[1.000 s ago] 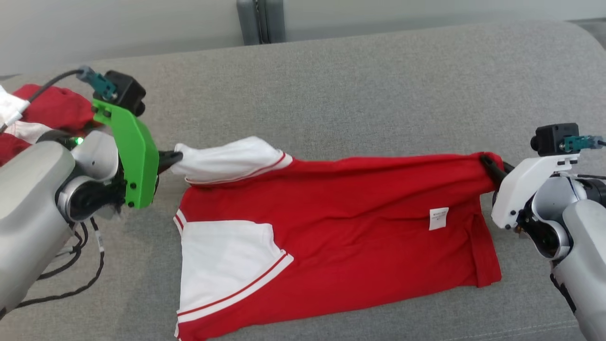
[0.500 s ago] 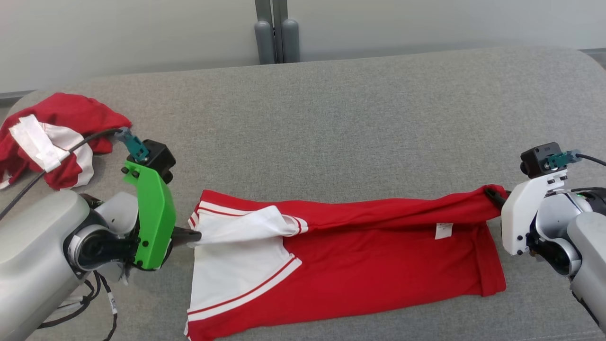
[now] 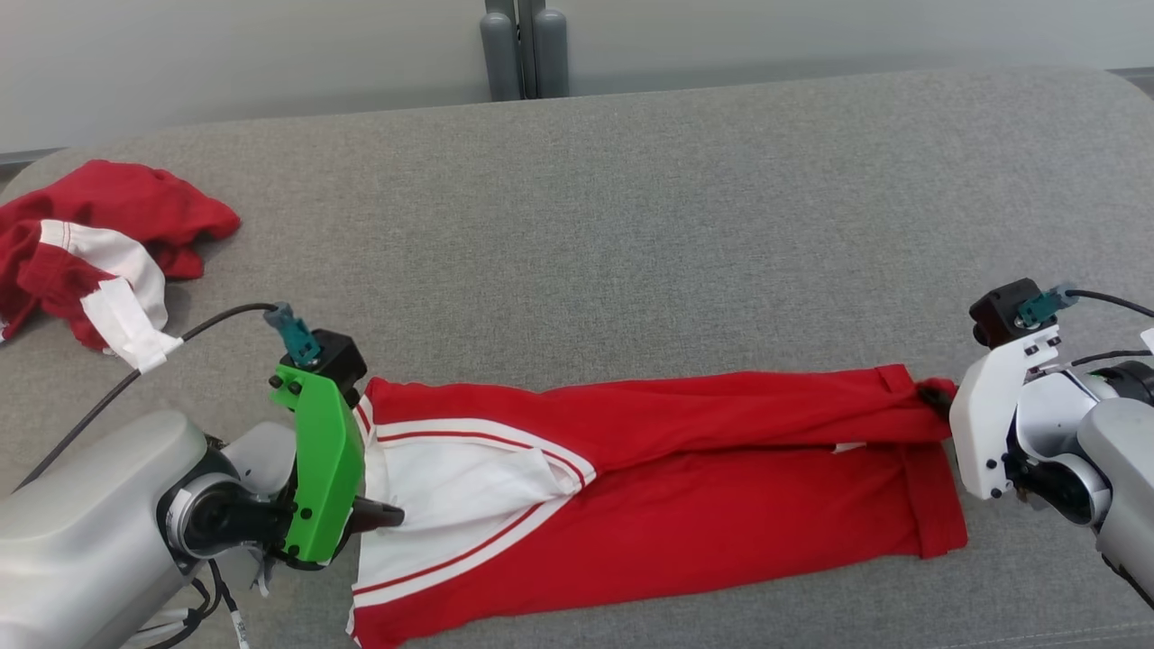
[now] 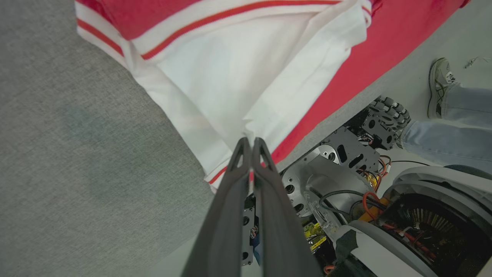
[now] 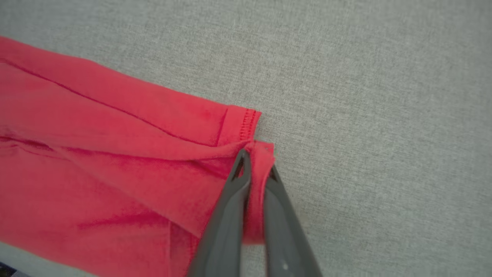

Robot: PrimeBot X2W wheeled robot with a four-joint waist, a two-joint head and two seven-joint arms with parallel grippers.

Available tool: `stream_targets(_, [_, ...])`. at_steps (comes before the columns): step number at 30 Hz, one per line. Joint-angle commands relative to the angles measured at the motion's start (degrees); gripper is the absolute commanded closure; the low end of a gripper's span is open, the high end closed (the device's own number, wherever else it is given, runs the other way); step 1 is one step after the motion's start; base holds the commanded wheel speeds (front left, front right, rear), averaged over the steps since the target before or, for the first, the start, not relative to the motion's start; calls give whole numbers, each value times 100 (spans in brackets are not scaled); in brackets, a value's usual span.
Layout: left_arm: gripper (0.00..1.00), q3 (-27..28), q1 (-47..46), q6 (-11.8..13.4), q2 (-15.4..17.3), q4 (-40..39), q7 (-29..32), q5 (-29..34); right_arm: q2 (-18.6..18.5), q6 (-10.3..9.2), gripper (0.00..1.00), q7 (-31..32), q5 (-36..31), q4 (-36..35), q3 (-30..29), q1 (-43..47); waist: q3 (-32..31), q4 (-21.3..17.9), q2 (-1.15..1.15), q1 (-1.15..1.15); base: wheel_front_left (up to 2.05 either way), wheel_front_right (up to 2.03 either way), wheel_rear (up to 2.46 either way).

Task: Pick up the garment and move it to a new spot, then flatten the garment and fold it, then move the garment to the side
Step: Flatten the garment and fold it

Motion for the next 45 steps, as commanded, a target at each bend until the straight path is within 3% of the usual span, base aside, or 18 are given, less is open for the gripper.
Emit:
stream_targets(1, [80, 0, 98, 7, -40, 24, 25, 15, -75, -5, 34, 62, 88, 27, 66, -76, 10, -15, 0, 0, 0, 0, 0])
stream_targets(2, [53, -7, 112, 3, -45, 50, 62, 28, -76, -5, 0, 81, 148, 20, 107, -90, 12, -22, 0, 0, 0, 0, 0])
stream_targets(3, [53, -20, 133, -7, -48, 68, 109, 45, -79, -5, 0, 88, 221, 27, 148, -94, 8, -31, 0, 0, 0, 0, 0])
stream_targets(4, [0, -25, 151, -15, -43, 84, 134, 59, -83, -5, 0, 124, 260, 15, 210, -92, -1, -38, 0, 0, 0, 0, 0])
stream_targets(8, [0, -38, 228, -39, -57, 154, 168, 111, -185, -5, 0, -10, 450, -79, 307, -137, -92, -57, 0, 0, 0, 0, 0])
stream_targets(14, [0, 89, 232, -82, 52, 61, -184, 194, -297, -5, 0, -599, 764, -390, -17, 33, -295, -30, 0, 0, 0, 0, 0])
stream_targets(19, [0, 470, 248, -109, 223, -127, -1197, 487, -402, -5, 0, -1161, 900, -680, -475, 274, -484, 25, 0, 0, 0, 0, 0])
stream_targets(23, [0, 795, 437, 39, 396, -347, -2159, 719, -364, -5, 0, -1746, 714, -825, -933, 550, -638, 72, 0, 0, 0, 0, 0])
stream_targets(29, [0, 1301, 941, 493, 725, -703, -4150, 1420, 143, -4, 0, -2789, 141, -764, -1920, 1098, -810, 141, 0, 0, 0, 0, 0])
stream_targets(34, [0, 1606, 1598, 1256, 797, -938, -5667, 1830, 747, -3, 0, -3537, -442, -872, -2944, 1747, -872, 249, 0, 0, 0, 0, 0])
stream_targets(38, [0, 2021, 2169, 1771, 710, -1126, -6124, 2008, 1121, -3, 0, -3691, -897, -1247, -3488, 2223, -886, 302, 0, 0, 0, 0, 0])
stream_targets(40, [0, 2443, 2469, 1955, 505, -1284, -6161, 2103, 1297, -3, 0, -3709, -1043, -1417, -3632, 2457, -896, 337, 0, 0, 0, 0, 0])
stream_targets(45, [0, 3637, 3496, 2142, -129, -1536, -6153, 2990, 1586, -3, 0, -3622, -1321, -1736, -3769, 2924, -918, 367, 0, 0, 0, 0, 0])
